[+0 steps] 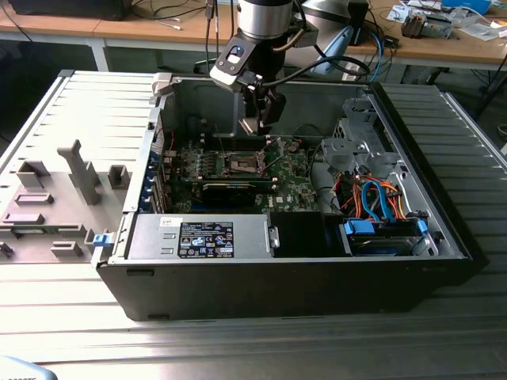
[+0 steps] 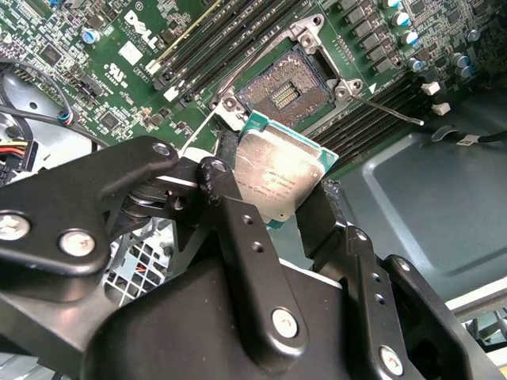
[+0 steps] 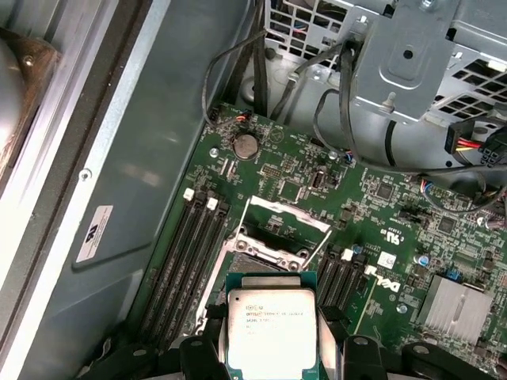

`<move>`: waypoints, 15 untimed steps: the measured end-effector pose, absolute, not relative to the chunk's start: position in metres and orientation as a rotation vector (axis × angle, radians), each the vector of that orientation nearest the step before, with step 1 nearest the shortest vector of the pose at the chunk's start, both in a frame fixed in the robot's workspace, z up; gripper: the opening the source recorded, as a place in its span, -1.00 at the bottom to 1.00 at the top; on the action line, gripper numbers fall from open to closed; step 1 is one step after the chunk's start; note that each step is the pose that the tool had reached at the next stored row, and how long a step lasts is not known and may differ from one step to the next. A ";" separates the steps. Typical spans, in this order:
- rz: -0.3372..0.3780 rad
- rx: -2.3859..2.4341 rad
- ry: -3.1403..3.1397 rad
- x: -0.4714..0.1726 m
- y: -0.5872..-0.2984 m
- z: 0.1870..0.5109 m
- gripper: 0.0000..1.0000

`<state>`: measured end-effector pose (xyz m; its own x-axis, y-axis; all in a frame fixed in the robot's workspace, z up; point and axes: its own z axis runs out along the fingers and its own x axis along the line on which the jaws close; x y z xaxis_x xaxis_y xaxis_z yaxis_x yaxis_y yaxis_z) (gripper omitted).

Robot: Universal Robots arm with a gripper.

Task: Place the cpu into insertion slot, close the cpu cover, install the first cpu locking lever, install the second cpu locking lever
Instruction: 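Place the cpu into insertion slot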

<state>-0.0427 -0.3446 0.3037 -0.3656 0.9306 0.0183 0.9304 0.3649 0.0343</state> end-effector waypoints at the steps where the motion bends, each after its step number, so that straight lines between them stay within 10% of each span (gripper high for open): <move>1: 0.061 1.770 2.590 -0.043 -0.345 0.304 0.09; 15: 0.061 1.808 2.563 -0.043 -0.345 0.303 0.09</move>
<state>-0.0427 -0.3446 0.3030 -0.3358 0.9418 0.0183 0.9416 0.3351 0.0343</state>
